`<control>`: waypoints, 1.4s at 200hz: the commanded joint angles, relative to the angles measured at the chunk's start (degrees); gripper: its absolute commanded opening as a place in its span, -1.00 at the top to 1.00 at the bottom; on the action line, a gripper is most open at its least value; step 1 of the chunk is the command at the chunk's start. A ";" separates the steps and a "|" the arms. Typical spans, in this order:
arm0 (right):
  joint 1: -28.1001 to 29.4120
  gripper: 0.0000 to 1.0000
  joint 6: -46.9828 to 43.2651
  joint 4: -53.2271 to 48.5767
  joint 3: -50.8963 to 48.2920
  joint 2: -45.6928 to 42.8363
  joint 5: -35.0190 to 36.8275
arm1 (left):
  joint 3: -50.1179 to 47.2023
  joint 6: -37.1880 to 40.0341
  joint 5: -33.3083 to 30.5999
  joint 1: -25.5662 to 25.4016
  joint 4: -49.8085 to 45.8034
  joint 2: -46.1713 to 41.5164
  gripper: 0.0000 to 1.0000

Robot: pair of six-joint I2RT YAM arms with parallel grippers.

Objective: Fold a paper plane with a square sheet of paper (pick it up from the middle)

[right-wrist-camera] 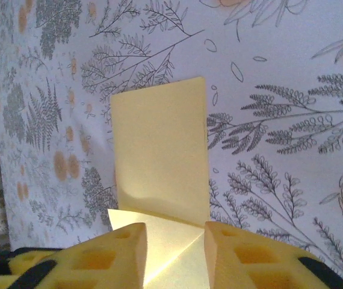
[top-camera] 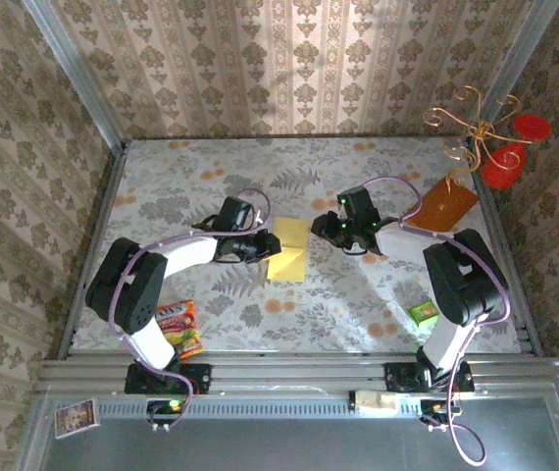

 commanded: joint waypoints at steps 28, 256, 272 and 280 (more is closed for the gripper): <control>2.88 0.19 2.36 -1.38 -1.94 -0.26 -2.34 | 2.35 -0.34 0.03 1.40 2.91 6.00 0.55; 7.37 0.44 15.73 2.96 2.82 10.03 -2.29 | -4.83 -12.55 0.65 3.55 9.12 11.07 0.61; 7.36 0.45 15.42 2.13 3.32 10.24 -1.64 | -4.77 -12.51 0.98 3.67 9.41 11.24 0.62; 7.36 0.46 15.23 2.08 3.46 10.25 -1.52 | -4.77 -12.45 1.07 3.68 9.39 11.25 0.62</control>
